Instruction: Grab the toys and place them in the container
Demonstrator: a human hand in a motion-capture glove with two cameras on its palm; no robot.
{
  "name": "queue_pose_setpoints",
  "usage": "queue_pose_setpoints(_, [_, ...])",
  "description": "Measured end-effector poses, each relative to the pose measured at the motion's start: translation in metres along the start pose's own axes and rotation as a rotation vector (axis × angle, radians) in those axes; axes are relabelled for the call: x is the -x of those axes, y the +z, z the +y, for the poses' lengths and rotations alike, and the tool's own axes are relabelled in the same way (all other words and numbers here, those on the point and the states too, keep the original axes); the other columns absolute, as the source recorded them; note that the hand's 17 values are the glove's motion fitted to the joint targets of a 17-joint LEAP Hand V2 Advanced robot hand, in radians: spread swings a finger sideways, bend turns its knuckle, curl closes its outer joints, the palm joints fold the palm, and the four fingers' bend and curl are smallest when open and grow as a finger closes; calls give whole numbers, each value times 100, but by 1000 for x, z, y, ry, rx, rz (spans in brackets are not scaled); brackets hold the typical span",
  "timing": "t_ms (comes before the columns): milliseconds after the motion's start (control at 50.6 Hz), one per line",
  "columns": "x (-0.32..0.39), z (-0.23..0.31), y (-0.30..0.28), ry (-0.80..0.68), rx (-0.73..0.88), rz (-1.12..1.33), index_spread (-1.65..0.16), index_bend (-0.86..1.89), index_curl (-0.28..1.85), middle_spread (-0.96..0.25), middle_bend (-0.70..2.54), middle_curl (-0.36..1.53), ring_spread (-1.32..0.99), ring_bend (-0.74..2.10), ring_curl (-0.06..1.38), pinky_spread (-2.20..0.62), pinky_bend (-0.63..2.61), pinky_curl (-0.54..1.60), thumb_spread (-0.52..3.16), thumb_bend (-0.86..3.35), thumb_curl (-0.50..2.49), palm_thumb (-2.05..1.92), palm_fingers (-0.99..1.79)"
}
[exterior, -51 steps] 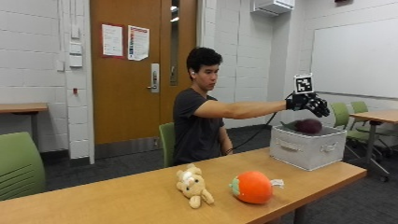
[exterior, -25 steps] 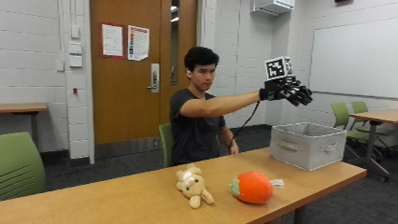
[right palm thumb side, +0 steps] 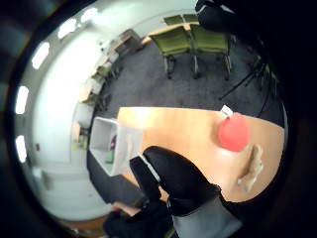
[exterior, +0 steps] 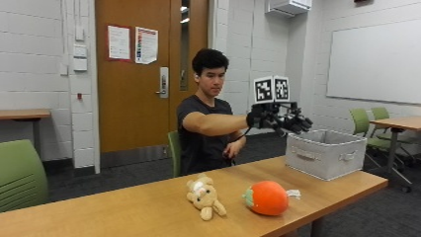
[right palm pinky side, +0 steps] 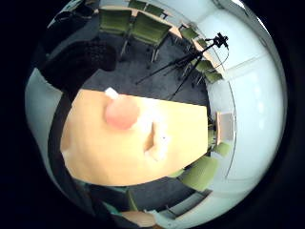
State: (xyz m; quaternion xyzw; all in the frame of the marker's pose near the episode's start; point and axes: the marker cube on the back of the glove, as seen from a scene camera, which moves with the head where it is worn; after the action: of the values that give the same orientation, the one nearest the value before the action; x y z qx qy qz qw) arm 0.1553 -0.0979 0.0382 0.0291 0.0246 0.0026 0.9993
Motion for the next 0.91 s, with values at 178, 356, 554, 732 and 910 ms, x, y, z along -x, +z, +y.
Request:
queue_pose_setpoints(178, [-37,-6,84,55,101,12,-38,16,62,-15,44,47,-19,75,26,-3,115,37,100,-9,22,-11,-4])
queue_pose_setpoints(356, [-56,-4,144,97,177,-19,-38,16,57,-13,39,45,-17,68,23,-1,111,35,96,-10,20,-13,-4])
queue_pose_setpoints(554, [-65,9,195,128,253,-77,-37,15,52,-11,33,43,-15,60,21,0,109,34,91,-10,19,-14,-5])
queue_pose_setpoints(732, [-63,32,222,130,363,-48,-37,16,48,-9,24,41,-13,54,20,1,112,35,87,-10,19,-12,-5])
queue_pose_setpoints(910, [-65,38,220,139,330,-57,-37,20,47,-5,12,34,-10,55,21,-1,117,36,90,-4,21,-3,-4])
